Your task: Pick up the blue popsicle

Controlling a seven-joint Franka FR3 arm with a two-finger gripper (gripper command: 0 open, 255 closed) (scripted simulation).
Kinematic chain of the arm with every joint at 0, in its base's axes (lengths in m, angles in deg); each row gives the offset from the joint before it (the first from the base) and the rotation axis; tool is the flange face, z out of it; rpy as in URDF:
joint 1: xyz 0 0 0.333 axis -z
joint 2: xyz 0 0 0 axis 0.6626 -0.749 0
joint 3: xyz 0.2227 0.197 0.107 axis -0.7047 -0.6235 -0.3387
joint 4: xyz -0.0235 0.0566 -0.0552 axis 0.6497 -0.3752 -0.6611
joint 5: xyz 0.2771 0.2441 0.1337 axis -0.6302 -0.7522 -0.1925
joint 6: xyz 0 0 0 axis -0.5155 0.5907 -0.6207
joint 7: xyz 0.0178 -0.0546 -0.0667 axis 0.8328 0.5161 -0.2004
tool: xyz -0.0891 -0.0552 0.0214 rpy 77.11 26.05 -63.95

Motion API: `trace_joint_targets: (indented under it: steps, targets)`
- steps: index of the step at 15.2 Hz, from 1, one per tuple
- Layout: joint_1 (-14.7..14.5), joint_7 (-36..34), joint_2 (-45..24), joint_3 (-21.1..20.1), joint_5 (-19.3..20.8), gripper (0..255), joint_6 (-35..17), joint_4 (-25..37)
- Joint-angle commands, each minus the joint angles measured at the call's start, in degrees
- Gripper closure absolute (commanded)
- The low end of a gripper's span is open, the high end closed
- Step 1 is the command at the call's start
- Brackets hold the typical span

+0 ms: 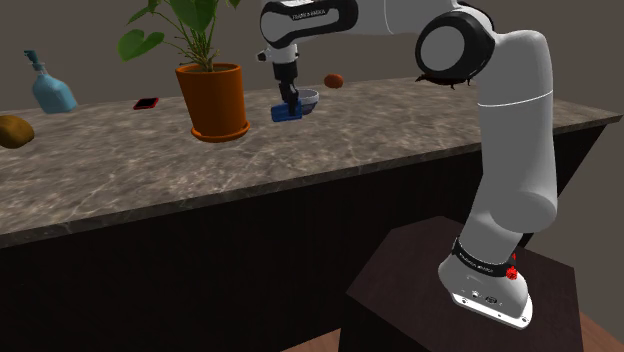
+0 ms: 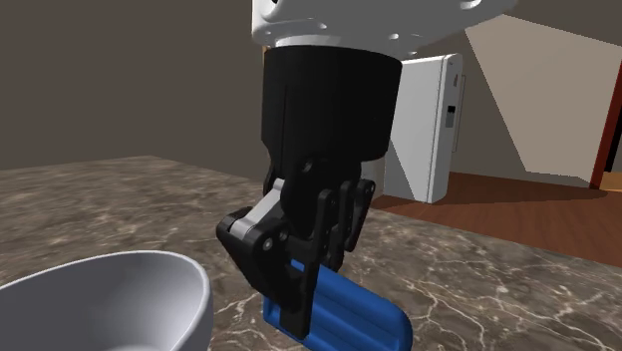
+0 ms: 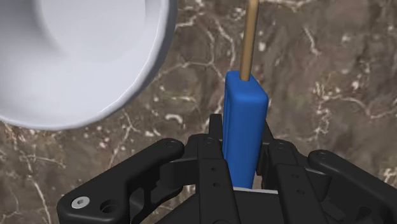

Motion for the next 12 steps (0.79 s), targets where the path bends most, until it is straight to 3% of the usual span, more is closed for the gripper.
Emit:
trace_joint_targets:
  steps: [1,12]
  targets:
    - [0.1,0.2,-0.4,0.0,-0.1,255,1.7,2.1]
    - [0.6,0.9,-3.3,0.1,-0.5,255,11.2,14.4]
